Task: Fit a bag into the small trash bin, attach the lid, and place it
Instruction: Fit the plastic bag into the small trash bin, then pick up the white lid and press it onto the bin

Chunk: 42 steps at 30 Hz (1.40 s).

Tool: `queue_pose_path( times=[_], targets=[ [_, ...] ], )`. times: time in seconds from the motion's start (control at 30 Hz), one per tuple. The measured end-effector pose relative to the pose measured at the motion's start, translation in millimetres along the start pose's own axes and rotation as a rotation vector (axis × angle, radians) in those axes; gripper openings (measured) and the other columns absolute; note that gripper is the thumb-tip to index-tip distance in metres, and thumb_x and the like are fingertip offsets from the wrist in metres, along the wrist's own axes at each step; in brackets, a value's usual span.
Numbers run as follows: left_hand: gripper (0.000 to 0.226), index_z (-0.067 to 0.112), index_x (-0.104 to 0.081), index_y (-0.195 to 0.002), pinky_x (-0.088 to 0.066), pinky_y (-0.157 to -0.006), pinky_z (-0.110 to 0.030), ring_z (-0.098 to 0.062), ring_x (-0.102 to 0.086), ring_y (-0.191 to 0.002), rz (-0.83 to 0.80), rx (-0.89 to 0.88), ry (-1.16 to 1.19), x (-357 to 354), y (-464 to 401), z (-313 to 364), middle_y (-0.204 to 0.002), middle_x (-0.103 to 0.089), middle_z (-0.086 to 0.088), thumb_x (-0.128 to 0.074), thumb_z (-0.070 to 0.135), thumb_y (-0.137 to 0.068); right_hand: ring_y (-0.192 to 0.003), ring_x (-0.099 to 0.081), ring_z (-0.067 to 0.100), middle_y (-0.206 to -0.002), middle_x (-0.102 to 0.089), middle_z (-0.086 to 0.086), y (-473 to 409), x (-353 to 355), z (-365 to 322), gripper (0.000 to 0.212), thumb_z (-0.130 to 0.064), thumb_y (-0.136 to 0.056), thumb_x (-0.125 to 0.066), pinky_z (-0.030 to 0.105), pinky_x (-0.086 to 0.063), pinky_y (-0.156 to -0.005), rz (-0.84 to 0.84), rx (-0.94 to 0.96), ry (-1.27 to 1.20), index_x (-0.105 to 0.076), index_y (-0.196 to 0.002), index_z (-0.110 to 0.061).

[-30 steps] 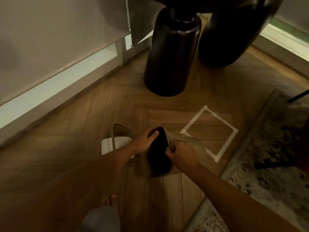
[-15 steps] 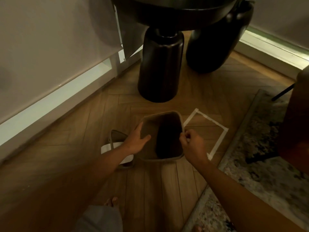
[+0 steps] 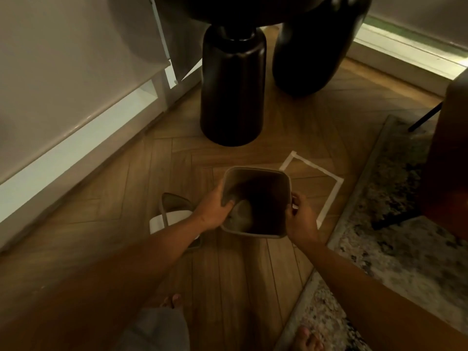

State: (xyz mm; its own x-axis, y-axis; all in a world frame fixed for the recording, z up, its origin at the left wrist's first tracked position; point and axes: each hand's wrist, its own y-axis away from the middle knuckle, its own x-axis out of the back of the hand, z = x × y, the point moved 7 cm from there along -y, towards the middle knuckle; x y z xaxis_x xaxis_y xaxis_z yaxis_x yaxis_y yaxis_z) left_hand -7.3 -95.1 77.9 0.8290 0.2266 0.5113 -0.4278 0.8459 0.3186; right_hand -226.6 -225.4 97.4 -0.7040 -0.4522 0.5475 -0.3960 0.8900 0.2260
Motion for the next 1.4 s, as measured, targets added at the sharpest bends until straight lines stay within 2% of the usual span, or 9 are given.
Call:
queue_pose_path(
  times=[0.07, 0.27, 0.53, 0.63, 0.77, 0.9, 1.03, 1.17, 1.4],
  targets=[
    [0.081, 0.035, -0.014, -0.163, -0.05, -0.109, -0.045, -0.023, -0.055, -0.135, -0.034, 0.015, -0.021, -7.7, 2.9, -3.7, -0.149, -0.055, -0.004, -0.062, 0.026, -0.098, -0.119, -0.069, 0.021, -0.131, -0.067, -0.002, 2.1, -3.4, 13.7, 0.041, -0.015, -0.109, -0.049, 0.034, -0.06, -0.086, -0.026, -0.038, 0.048, -0.051, -0.15, -0.019],
    [0.093, 0.033, 0.002, -0.163, -0.04, -0.117, -0.042, -0.023, -0.044, -0.145, -0.083, 0.017, -0.068, -21.1, -0.1, -10.7, -0.162, -0.04, -0.004, -0.064, 0.026, -0.098, -0.116, -0.072, 0.026, -0.136, -0.07, 0.008, -1.2, -7.6, 29.6, 0.043, -0.013, -0.109, -0.049, 0.037, -0.058, -0.086, -0.038, -0.07, 0.151, -0.048, -0.152, -0.015],
    [0.083, 0.04, -0.015, -0.16, -0.052, -0.107, -0.047, -0.021, -0.057, -0.133, -0.116, 0.017, 0.008, -16.8, 3.1, -13.7, -0.15, -0.054, -0.001, -0.065, 0.034, -0.095, -0.11, -0.07, 0.025, -0.134, -0.069, 0.01, -1.4, -3.4, 37.4, 0.042, -0.012, -0.105, -0.056, 0.031, -0.052, -0.08, -0.061, -0.128, 0.165, -0.047, -0.146, -0.013],
    [0.071, 0.035, -0.025, -0.16, -0.055, -0.097, -0.033, -0.017, -0.059, -0.128, -0.128, 0.02, 0.007, -8.6, 3.9, -8.8, -0.147, -0.056, 0.0, -0.062, 0.026, -0.1, -0.101, -0.06, 0.013, -0.132, -0.063, 0.005, -3.4, 2.5, 18.1, 0.048, -0.014, -0.104, -0.059, 0.02, -0.047, -0.073, -0.053, -0.078, 0.214, -0.045, -0.15, -0.014],
    [0.059, 0.025, -0.037, -0.157, -0.05, -0.095, -0.028, -0.019, -0.058, -0.129, -0.092, 0.018, -0.061, 14.7, 3.2, -14.3, -0.151, -0.053, 0.001, -0.059, 0.029, -0.102, -0.126, -0.057, 0.018, -0.14, -0.055, 0.005, -13.4, 9.1, -31.2, 0.04, -0.015, -0.102, -0.061, 0.029, -0.048, -0.101, -0.02, 0.075, 0.206, -0.055, -0.142, -0.013],
    [0.049, 0.017, -0.047, -0.15, -0.046, -0.101, -0.027, -0.018, -0.058, -0.128, -0.022, 0.027, -0.072, 46.6, 6.1, -24.4, -0.143, -0.059, -0.003, -0.058, 0.024, -0.103, -0.113, -0.052, 0.005, -0.144, -0.052, -0.005, -17.9, 2.0, -79.3, 0.041, -0.016, -0.105, -0.059, 0.006, -0.045, -0.083, -0.05, 0.173, 0.201, -0.055, -0.146, -0.017],
    [0.043, 0.01, -0.052, -0.145, -0.05, -0.1, -0.025, -0.021, -0.06, -0.125, 0.08, 0.073, -0.018, 82.1, 12.3, -45.0, -0.136, -0.062, -0.01, -0.058, 0.013, -0.102, -0.126, -0.059, 0.017, -0.144, -0.057, -0.003, -16.2, -19.5, -115.5, 0.037, -0.017, -0.102, -0.06, 0.044, -0.055, -0.106, -0.077, 0.272, 0.163, -0.059, -0.139, -0.023],
    [0.043, 0.004, -0.051, -0.145, -0.043, -0.074, -0.002, -0.013, -0.055, -0.115, 0.15, 0.131, 0.005, 108.5, 20.4, -72.1, -0.137, -0.06, -0.013, -0.055, 0.009, -0.103, -0.127, -0.056, 0.011, -0.14, -0.058, -0.004, -8.9, -50.8, -142.8, 0.034, -0.017, -0.104, -0.057, 0.036, -0.053, -0.104, -0.154, 0.33, 0.127, -0.061, -0.138, -0.022],
    [0.041, 0.012, -0.053, -0.145, -0.05, -0.095, -0.029, -0.024, -0.061, -0.123, 0.218, 0.225, 0.049, 144.4, 48.7, -129.7, -0.137, -0.062, -0.009, -0.055, 0.021, -0.104, -0.122, -0.062, 0.014, -0.136, -0.062, 0.0, 1.6, -123.5, -169.4, 0.029, -0.02, -0.106, -0.056, 0.038, -0.058, -0.099, -0.251, 0.371, 0.071, -0.062, -0.135, -0.019]
  ],
)
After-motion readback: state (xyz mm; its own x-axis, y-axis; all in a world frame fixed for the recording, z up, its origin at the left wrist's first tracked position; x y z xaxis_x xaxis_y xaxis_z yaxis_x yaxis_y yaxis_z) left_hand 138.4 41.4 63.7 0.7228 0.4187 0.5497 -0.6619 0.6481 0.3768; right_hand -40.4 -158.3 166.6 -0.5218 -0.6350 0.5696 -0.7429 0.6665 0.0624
